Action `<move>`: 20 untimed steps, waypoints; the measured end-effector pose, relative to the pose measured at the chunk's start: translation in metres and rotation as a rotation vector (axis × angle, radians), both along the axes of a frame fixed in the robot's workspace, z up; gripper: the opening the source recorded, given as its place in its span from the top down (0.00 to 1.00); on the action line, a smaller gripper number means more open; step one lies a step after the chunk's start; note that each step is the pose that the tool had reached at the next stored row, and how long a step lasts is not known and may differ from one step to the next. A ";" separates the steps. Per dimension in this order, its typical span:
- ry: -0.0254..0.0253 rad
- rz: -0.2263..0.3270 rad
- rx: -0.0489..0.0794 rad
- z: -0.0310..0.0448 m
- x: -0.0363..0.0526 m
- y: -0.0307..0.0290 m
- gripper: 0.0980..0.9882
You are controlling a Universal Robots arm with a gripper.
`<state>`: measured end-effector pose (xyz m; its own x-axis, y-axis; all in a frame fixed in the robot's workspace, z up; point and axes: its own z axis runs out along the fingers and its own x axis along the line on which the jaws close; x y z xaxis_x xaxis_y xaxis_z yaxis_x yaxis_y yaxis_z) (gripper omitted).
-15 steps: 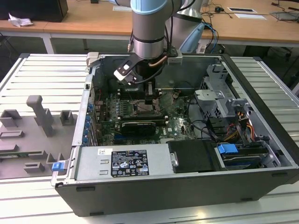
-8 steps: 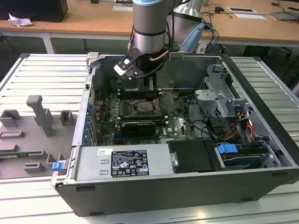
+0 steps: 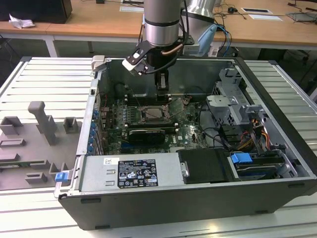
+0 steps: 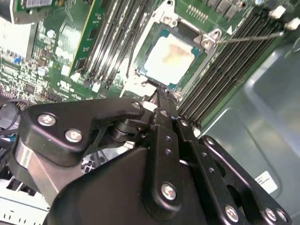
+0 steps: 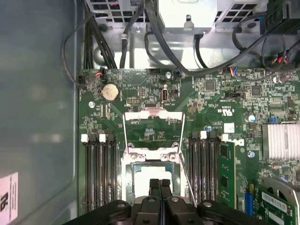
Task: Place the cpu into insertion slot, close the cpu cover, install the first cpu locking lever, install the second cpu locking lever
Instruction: 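Close the cpu cover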
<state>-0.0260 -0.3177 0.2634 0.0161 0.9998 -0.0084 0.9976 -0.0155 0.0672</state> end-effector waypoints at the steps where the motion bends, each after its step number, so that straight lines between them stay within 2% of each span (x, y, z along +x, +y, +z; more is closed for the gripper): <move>1: 0.0000 0.000 0.000 0.0000 0.0023 0.0000 0.99; 13: 0.0000 0.000 0.000 0.0000 0.0189 0.0000 0.99; 20: 0.0000 0.000 0.000 0.0000 0.0249 0.0000 0.99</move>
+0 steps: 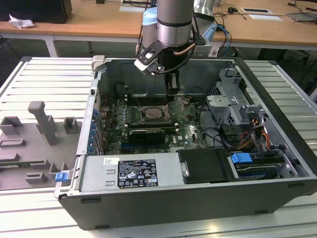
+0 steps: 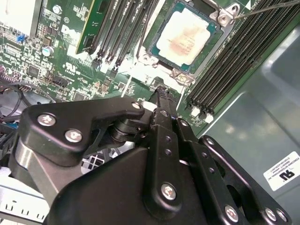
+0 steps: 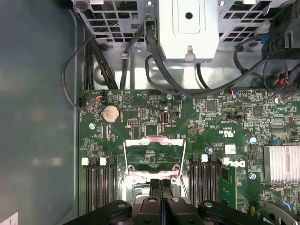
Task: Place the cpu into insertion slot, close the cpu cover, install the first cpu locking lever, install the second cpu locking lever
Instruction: 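Close the cpu cover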
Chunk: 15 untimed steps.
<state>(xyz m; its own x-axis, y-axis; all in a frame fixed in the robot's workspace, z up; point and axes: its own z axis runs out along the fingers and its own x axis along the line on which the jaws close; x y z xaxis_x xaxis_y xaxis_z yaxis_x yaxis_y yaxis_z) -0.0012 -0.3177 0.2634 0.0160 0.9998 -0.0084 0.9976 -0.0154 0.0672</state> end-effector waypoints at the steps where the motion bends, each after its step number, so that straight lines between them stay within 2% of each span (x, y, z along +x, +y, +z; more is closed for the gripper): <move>1: 0.0000 0.000 0.000 0.0000 0.0007 0.0000 0.99; 15: 0.0000 0.000 0.000 0.0000 0.0146 0.0000 0.99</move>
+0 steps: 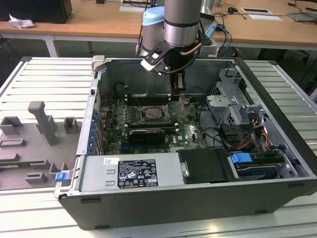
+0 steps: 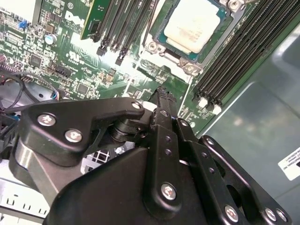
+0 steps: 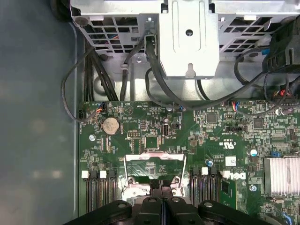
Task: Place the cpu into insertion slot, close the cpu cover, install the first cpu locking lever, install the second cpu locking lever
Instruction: 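Close the cpu cover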
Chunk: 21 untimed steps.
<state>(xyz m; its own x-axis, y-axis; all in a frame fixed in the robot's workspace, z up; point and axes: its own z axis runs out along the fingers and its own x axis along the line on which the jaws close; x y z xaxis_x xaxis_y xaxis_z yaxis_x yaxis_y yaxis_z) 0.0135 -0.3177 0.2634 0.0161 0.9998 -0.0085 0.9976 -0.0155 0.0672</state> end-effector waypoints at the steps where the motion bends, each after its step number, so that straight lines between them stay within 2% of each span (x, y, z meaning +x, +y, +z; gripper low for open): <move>1: 0.0000 0.000 0.000 0.0000 0.0008 0.0000 0.99; 21: 0.0000 0.000 0.000 0.0000 0.0215 0.0000 0.99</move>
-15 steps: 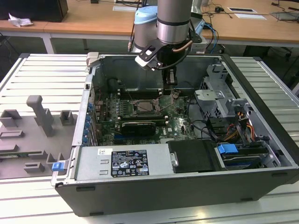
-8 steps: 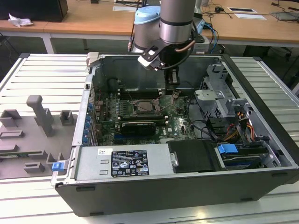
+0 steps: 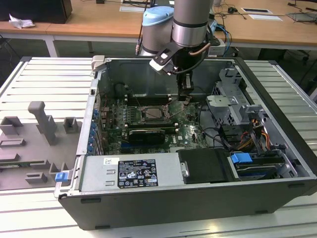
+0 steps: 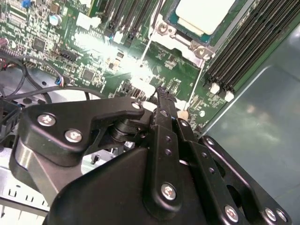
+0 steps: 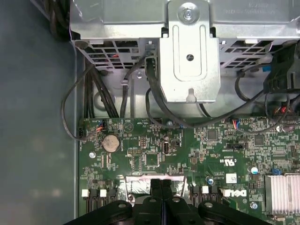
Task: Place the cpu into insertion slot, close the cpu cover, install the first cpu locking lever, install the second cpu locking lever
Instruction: 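Close the cpu cover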
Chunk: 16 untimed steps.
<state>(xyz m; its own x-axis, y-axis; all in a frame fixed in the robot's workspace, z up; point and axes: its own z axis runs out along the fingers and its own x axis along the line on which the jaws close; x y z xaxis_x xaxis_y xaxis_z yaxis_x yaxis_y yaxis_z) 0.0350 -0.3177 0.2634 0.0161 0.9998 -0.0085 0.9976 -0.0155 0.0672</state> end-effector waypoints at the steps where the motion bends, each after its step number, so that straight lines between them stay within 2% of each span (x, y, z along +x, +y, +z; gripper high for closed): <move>1: 0.0000 0.000 0.000 0.0000 0.0011 0.0000 0.99; 16: 0.0040 0.000 0.000 -0.0060 0.0219 0.0000 0.99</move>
